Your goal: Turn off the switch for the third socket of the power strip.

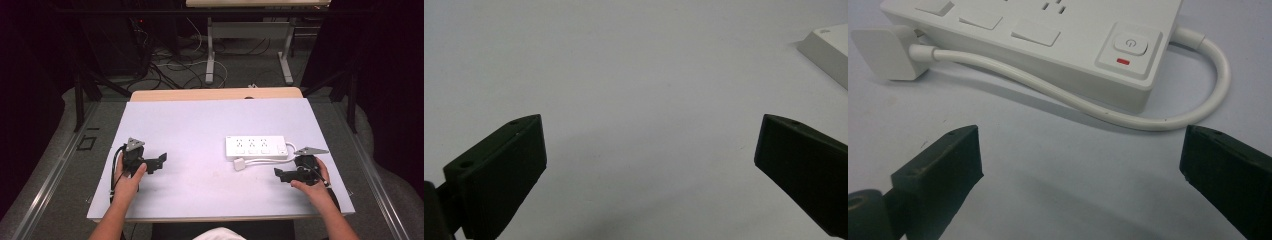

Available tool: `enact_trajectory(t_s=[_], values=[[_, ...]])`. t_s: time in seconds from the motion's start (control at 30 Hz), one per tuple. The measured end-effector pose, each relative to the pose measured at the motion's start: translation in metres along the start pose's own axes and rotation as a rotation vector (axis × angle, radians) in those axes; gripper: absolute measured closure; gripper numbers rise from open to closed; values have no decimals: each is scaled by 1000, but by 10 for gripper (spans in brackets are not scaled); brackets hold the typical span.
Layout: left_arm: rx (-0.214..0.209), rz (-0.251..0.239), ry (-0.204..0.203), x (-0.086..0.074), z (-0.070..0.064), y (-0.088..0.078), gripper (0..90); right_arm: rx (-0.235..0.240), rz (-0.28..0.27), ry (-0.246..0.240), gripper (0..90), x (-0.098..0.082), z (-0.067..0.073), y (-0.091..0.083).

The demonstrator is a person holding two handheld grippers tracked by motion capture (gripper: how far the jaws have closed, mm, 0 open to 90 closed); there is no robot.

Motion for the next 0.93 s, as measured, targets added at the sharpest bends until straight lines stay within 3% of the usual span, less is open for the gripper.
enact_trajectory(t_s=[0.93], values=[[3, 8, 2, 0, 2, 0, 1, -5, 4, 28, 29, -3, -6, 1]])
Point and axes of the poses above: each handheld gripper's, and its own axes: y roughly forward along the jaws, x roughly out of its top, z roughly to its left, the point moved 4 cm from there along y, roughly forward along the jaws, and after that the axes turned 3 degrees about -z, right-handed, at the moved point
